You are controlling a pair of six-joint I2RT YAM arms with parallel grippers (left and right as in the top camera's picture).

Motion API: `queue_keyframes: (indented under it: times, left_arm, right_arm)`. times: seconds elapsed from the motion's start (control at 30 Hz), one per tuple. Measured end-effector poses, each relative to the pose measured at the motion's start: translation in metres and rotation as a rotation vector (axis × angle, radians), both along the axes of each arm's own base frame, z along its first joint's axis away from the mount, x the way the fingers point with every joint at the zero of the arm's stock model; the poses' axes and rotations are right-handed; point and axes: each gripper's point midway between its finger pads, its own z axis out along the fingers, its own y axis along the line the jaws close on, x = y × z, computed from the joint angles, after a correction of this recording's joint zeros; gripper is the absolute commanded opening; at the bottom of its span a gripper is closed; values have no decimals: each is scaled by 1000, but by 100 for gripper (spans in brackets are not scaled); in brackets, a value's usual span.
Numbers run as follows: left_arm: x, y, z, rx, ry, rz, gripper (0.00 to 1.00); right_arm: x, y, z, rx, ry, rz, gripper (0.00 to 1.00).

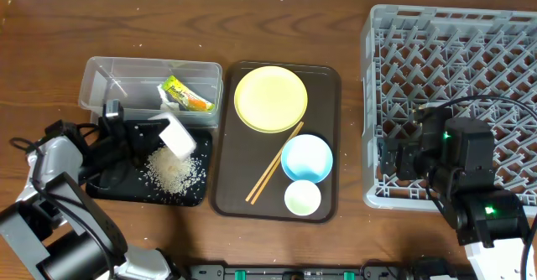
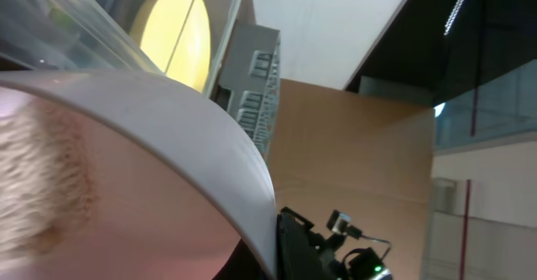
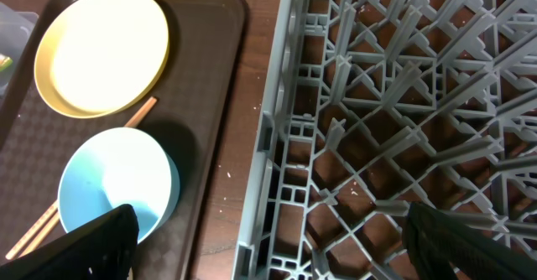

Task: Sort waste into correct bins and load items into the dishwasher rack
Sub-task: 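Tip the white bowl over the black tray to dump the rice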

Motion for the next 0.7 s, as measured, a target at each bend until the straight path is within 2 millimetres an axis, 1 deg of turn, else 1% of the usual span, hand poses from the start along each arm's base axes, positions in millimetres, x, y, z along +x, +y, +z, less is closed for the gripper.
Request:
queue_keyframes:
  times: [0.57,0.7]
  left_arm:
    - [1,2,5,-45,13,15,6]
    - [1,1,8,-95,59,24,6]
  right_arm:
    - [0,0,0,0,0,0,99]
    - [0,0,0,0,0,0,99]
